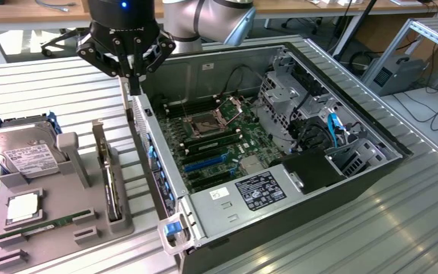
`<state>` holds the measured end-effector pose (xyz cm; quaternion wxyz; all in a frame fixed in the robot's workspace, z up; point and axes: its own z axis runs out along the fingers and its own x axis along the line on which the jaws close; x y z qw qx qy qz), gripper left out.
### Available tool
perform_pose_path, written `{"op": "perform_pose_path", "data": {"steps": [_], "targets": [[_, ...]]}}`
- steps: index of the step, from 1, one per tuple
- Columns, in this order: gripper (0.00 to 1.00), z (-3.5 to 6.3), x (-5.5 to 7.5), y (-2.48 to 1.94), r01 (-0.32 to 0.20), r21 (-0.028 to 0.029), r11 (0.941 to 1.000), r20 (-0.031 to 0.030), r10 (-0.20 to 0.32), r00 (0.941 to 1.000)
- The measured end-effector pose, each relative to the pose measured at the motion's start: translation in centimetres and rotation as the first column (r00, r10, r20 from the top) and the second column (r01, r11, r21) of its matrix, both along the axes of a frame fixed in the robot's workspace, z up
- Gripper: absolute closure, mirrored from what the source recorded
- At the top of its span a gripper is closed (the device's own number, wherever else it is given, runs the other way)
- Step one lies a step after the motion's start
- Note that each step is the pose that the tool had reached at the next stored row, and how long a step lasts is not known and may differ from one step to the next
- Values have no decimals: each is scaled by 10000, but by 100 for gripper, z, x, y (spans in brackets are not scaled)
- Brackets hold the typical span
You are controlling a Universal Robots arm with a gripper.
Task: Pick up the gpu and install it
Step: 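Reach for the gpu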
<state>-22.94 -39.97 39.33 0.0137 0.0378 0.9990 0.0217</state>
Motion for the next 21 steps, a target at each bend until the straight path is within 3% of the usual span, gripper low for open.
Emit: {"op": "perform_pose_path", "data": {"steps": [21], "targets": [[89,0,-78,-4,0,0,10000,0,0,10000]]}}
